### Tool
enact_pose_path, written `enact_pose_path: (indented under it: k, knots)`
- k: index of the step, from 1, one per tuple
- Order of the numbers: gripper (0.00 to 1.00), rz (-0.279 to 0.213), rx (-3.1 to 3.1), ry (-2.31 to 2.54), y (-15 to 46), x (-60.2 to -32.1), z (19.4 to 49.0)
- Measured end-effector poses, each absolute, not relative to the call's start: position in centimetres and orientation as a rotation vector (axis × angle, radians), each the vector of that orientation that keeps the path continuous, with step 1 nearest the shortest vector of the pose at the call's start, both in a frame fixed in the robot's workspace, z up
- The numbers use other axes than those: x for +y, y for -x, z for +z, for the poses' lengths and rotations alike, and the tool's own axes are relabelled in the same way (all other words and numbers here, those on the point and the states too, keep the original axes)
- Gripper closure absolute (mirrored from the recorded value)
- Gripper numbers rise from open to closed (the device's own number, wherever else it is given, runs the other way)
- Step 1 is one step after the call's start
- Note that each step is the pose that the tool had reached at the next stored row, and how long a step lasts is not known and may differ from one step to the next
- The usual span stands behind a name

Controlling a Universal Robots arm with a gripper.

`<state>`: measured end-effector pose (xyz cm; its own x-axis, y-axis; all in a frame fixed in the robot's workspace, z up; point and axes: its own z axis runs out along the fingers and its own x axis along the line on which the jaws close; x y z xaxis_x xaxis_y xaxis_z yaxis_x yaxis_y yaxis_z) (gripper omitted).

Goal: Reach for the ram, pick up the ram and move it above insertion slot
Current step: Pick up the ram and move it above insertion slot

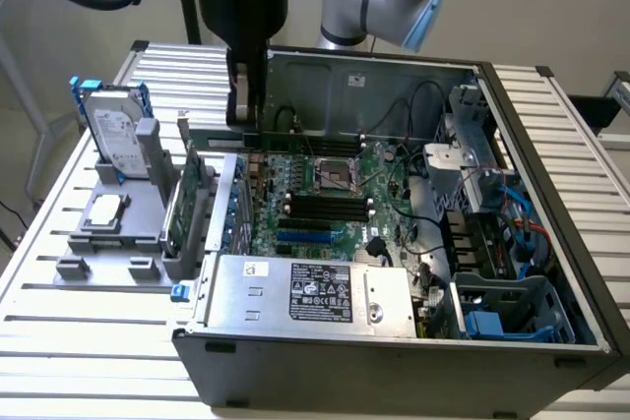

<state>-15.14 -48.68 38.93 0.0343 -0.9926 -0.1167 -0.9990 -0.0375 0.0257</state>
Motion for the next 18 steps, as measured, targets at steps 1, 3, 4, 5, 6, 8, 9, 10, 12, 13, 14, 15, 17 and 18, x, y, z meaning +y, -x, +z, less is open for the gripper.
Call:
enact_pose_path:
  k: [1,3,4,5,6,8,9,10,12,13,14,15,17,18]
  knots:
    - [0.86,0.159,2.134,2.212,14.7,-48.7,38.9]
    - [0.86,0.161,2.133,2.211,13.8,-48.7,38.9]
    - [0.86,0.162,2.132,2.211,13.3,-48.7,38.9]
    - [0.86,0.162,2.132,2.21,12.9,-48.7,38.9]
    - [0.86,0.163,2.132,2.21,12.4,-48.7,38.9]
    - [0.86,0.163,2.132,2.21,11.5,-48.6,38.8]
    - [0.86,0.163,2.132,2.21,11.0,-48.6,38.7]
    - [0.86,0.163,2.132,2.21,10.6,-48.5,38.7]
    - [0.86,0.163,2.132,2.21,9.7,-48.4,38.5]
    - [0.86,0.163,2.132,2.21,9.2,-48.3,38.4]
    - [0.86,0.163,2.132,2.21,8.8,-48.2,38.4]
    - [0.86,0.163,2.132,2.21,8.3,-48.0,38.3]
    - [0.86,0.163,2.132,2.21,7.5,-47.6,38.1]
    - [0.86,0.163,2.132,2.21,7.1,-47.4,38.0]
